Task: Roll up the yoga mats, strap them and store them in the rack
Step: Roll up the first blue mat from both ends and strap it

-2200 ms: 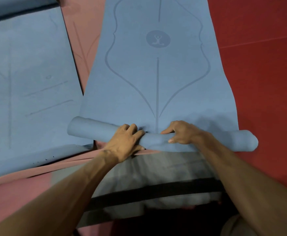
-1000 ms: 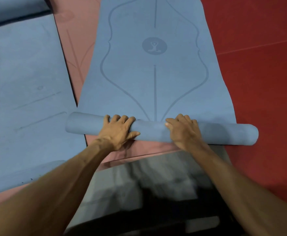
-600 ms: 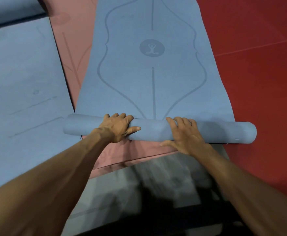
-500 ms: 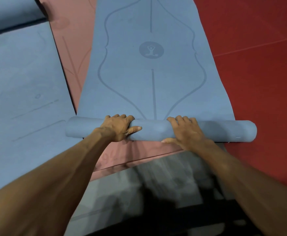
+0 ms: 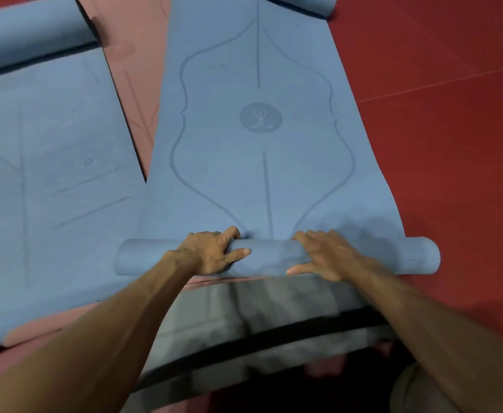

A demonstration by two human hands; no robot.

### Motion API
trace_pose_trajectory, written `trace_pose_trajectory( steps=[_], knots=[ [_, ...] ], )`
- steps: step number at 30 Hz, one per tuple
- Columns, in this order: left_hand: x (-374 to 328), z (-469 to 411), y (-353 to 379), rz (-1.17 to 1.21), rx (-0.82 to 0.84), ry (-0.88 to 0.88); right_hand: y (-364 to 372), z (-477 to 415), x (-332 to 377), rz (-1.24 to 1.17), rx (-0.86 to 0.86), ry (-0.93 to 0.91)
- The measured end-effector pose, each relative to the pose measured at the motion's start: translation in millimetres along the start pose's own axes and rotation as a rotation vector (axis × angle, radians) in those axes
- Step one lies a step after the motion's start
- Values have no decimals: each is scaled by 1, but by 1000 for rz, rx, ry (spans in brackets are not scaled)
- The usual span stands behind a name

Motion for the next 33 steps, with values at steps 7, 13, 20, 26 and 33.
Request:
trace_pose_trajectory(
  steps=[7,13,20,26,33],
  knots=[
    [-9,66,21,42,98,-66,22,43,31,-149,55,-47],
    [-23,94,42,-52,-112,-113,32,51,38,-111,113,-21],
    [-25,95,48,-197,-158,-39,31,37,35,-161,176,5],
    [-12,70,49,-193,-122,-3,32,28,29,-39,14,-11],
    [5,42,39,9,-17,-39,17,37,44,-106,-213,115]
  ],
)
Point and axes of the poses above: each hand's wrist, its own z-axis away from the middle knuckle, its own y-axis out of the palm, x = y × z, the point moved 4 cm from there along -z, towards the middle knuckle, and after that the axes turned 13 degrees about -x, right-handed, at the moved point
